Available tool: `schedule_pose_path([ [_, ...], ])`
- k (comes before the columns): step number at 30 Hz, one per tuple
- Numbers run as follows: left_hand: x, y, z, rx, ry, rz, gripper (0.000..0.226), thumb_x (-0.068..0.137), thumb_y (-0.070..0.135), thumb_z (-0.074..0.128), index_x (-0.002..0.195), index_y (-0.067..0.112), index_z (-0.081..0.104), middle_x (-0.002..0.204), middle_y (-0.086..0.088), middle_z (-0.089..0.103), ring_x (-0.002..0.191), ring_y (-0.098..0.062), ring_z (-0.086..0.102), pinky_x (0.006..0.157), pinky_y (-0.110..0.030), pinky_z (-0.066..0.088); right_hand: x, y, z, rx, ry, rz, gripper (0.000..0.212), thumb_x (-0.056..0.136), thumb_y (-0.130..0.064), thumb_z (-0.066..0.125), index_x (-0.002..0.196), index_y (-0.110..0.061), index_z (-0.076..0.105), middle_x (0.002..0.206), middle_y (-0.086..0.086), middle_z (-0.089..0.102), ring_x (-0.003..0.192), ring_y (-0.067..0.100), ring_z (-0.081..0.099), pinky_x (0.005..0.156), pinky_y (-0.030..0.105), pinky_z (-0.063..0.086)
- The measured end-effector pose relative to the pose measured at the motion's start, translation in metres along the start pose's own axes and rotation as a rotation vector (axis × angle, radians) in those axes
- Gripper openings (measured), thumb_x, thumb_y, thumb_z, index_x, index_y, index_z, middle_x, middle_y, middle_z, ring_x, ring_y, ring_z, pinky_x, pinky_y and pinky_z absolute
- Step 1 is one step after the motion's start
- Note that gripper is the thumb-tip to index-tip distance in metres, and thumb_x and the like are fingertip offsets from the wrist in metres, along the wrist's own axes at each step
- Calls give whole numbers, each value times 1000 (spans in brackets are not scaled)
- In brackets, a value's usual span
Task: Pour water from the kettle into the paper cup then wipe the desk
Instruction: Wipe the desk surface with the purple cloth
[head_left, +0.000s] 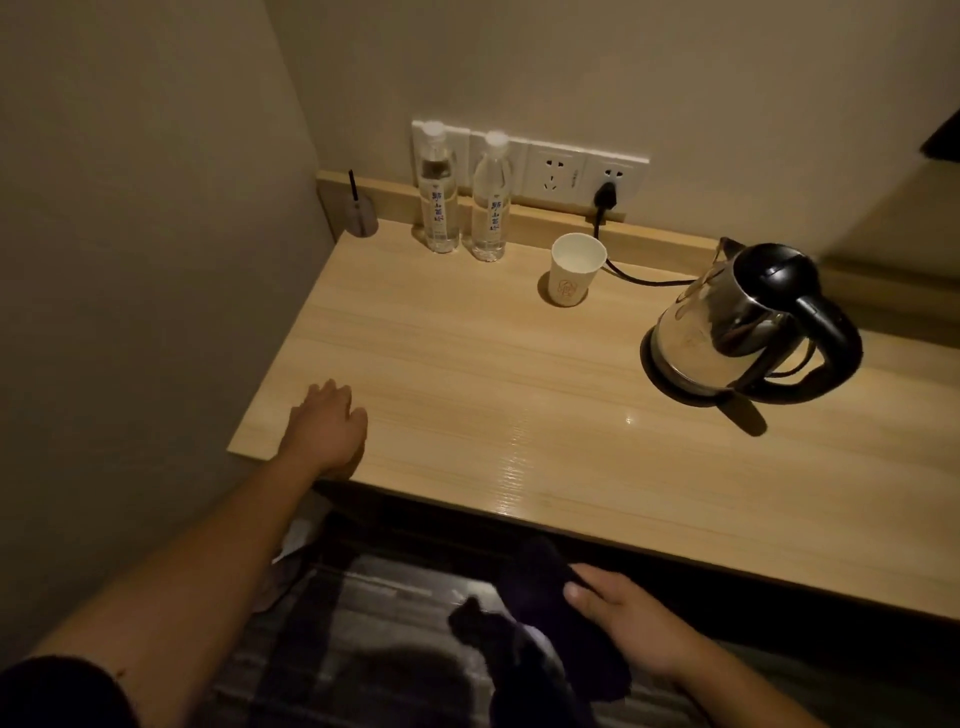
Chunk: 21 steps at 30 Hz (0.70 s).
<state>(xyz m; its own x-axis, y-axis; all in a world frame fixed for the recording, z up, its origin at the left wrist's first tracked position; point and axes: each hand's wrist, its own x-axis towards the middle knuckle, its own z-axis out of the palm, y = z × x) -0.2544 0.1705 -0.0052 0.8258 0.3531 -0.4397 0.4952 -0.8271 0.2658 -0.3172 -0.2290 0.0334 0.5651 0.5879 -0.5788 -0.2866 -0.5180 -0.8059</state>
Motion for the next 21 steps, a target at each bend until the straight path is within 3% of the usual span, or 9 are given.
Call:
schedule_pose_path([
  [3,-40,41,-9,-180,-104,152,54,102,37,41,149,13,33,158,-8,28,145,-25,24,114,-35,24,14,-49,-18,7,-111,35,24,99,-29,48,111,-19,67,101,3,73,90,15,69,77,24,50],
  [6,-74,81,-33,-365,-256,249,54,98,44,48,147,22,40,150,4,41,134,-14,42,101,-25,35,29,-94,-35,-136,-192,-34,24,98,-32,50,110,-21,67,103,3,73,94,22,69,80,27,51],
  [8,-90,100,-53,-344,-323,343,58,95,52,50,146,26,41,149,7,44,131,-8,44,105,-27,35,38,-122,-44,-231,-218,-107,22,96,-30,53,115,-27,65,105,-2,72,94,12,68,83,24,50],
  [11,-107,116,-74,-358,-423,417,70,87,52,63,146,23,40,144,4,50,128,-5,47,107,-26,37,47,-158,-53,-398,-181,-200,21,91,-31,61,112,-28,56,91,-9,65,75,-3,60,63,12,44],
  [13,-114,118,-87,-287,-396,443,70,81,47,72,142,24,45,135,5,57,118,-4,54,101,-23,41,50,-176,-58,-485,-162,-224,20,88,-36,63,102,-29,50,83,-9,61,67,1,56,56,14,40],
  [16,-116,111,-101,-112,-282,549,40,85,36,71,121,24,62,114,6,67,99,-6,60,89,-29,48,58,-193,-59,-575,-163,-257,21,84,-39,66,93,-32,48,83,-8,60,69,6,55,58,19,42],
  [18,-114,106,-110,-33,-241,590,25,88,32,66,112,23,64,107,6,67,94,-9,60,85,-31,49,63,-200,-58,-653,-163,-273,22,82,-36,68,94,-30,49,85,-9,59,72,6,54,61,21,42],
  [21,-104,94,-120,113,-185,633,23,91,34,61,112,25,63,105,6,63,93,-12,56,81,-34,48,74,-202,-59,-819,-143,-282,24,82,-33,65,101,-28,53,93,-8,61,81,8,56,67,23,44],
])
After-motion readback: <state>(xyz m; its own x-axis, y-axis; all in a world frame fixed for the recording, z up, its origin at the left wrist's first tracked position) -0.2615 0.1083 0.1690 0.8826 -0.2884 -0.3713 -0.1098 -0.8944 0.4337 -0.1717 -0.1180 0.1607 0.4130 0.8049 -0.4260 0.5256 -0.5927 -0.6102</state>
